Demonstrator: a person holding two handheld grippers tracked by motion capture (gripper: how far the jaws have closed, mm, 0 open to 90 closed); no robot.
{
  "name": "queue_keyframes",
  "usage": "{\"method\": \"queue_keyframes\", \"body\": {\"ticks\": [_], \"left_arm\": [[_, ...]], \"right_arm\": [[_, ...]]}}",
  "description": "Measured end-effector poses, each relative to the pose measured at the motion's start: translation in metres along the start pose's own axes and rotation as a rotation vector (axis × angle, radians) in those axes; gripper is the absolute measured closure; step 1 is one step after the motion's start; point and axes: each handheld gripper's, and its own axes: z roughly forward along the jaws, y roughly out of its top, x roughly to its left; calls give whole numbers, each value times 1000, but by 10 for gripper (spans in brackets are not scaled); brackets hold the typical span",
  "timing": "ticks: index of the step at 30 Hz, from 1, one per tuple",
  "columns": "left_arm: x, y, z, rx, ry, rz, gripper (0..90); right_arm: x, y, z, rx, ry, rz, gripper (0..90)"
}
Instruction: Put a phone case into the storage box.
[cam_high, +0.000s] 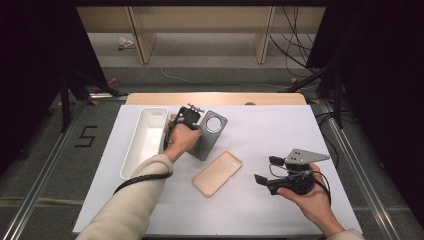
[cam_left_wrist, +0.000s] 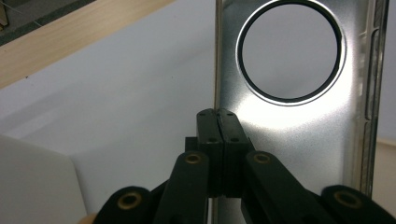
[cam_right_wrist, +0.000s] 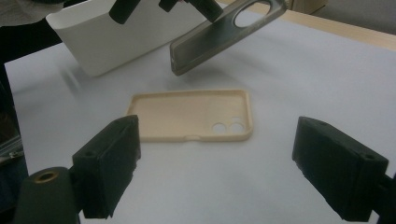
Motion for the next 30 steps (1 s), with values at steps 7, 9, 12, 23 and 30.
{"method": "queue_keyframes", "body": {"ticks": [7,9,12,23,30], "left_arm": [[10,5,-21,-71,42,-66,890],[13,6,-26,-79,48,-74,890],[17,8,-33,-103,58,-85,890],[30,16,-53,-179,99,-111,891],[43,16,-61,-199,118,-144,890]], "right_arm": [[0,0,-1,1,-2,2,160],[0,0,-1,-1,-2,2,160],[0,0,-1,1,-3,1,160],[0,0,-1,2,-2,2,160],[0,0,-1,2,-2,1,160]]}}
